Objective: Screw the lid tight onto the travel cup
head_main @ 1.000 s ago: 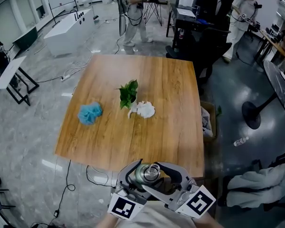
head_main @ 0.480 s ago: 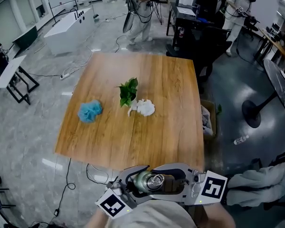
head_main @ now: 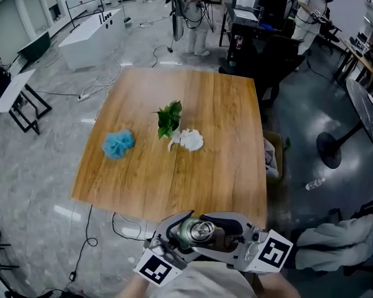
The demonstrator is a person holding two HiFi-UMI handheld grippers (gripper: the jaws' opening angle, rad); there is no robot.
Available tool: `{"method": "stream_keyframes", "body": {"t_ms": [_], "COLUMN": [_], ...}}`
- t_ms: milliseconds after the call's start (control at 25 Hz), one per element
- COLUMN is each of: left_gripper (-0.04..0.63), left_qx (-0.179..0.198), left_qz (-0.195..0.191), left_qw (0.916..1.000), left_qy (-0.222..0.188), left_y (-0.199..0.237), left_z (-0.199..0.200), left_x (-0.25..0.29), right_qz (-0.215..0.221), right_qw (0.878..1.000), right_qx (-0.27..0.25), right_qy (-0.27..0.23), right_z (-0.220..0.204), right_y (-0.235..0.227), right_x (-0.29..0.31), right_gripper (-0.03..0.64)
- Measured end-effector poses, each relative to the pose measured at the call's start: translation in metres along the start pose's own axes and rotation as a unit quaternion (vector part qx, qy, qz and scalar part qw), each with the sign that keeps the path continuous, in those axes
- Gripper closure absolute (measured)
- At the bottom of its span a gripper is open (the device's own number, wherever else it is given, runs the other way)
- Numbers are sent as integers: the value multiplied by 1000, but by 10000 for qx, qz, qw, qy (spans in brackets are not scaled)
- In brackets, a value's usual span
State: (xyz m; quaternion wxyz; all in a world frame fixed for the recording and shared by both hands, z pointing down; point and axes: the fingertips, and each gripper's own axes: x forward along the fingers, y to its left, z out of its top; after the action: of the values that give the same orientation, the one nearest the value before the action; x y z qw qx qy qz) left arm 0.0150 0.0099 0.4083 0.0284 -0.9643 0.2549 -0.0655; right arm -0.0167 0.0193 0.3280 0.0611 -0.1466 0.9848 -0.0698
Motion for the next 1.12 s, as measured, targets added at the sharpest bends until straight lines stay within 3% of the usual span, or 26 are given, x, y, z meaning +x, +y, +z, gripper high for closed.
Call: {"method": "stream_keyframes", "body": {"t_ms": [120,280,360,480,640,760,840,920,1040,1120], "left_gripper": [201,201,202,202,201,201,201,201,201,201], "left_qx": [-78,-113,-134,-79,43,-104,-140,-54,87,154], "left_qz": [164,-260,-220,58,732,907,748,427,-103,-432], "left_qw": [9998,9995,9997,9999,9970,9957,9971,9990,9999,9989], "left_qy": [-74,-136,-37,45,252,160,2,-97,25,116], "left_y": [4,-3,-2,2,15,20,18,12,1,-8], "left_z": [0,1,-2,-2,-7,-11,-9,-3,-3,-4], "left_x": [1,-1,-1,0,1,2,0,-3,-9,-14], "right_qz": [-514,-454,-467,-703,-1553,-1971,-1739,-1226,-181,584], "right_qw": [9981,9984,9987,9974,9879,9804,9847,9924,9995,9968], "right_qx": [38,59,-34,-111,14,18,23,35,-41,-185], "right_qy": [-324,-323,-225,-118,-44,16,38,67,261,516], "right_z": [-1,-2,-3,-2,-5,-10,-13,-13,-12,-13], "right_y": [-4,-3,-3,-4,-16,-20,-15,-9,4,17], "right_x": [-1,-6,-6,-3,0,5,8,8,3,0], "right_gripper": [359,359,359,359,359,359,359,346,333,333]}}
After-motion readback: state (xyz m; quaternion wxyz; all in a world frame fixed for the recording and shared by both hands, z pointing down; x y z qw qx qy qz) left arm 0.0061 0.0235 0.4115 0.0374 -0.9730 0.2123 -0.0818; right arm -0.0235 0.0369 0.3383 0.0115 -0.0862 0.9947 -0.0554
